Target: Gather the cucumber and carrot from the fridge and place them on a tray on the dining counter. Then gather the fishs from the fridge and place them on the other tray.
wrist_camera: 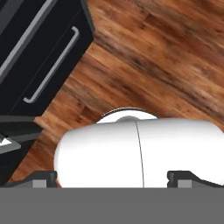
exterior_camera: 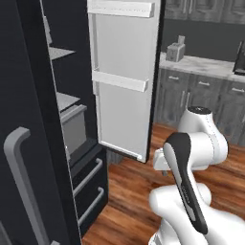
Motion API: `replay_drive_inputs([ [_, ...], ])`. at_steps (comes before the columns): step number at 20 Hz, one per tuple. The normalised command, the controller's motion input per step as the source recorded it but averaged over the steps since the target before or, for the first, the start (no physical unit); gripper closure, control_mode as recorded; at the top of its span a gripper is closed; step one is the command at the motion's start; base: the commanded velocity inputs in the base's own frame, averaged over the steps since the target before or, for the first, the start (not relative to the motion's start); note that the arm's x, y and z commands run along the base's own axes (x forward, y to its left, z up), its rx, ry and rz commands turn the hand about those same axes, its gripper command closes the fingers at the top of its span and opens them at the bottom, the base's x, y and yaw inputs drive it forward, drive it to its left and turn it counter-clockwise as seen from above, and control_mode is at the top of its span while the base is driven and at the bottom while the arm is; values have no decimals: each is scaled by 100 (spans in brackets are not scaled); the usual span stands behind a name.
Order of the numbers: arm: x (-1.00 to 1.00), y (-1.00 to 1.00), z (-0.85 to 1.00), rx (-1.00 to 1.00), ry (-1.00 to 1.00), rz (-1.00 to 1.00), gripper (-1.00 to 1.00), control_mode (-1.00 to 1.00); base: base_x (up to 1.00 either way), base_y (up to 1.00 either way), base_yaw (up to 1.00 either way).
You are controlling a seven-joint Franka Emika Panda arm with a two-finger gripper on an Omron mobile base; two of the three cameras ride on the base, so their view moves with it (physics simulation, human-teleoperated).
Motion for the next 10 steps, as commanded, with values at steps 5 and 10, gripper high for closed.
replay_drive_inputs([
  [5,0,0,0,0,0,0,-100,100,55,0,43],
  [10,0,0,0,0,0,0,-100,100,63,0,42],
])
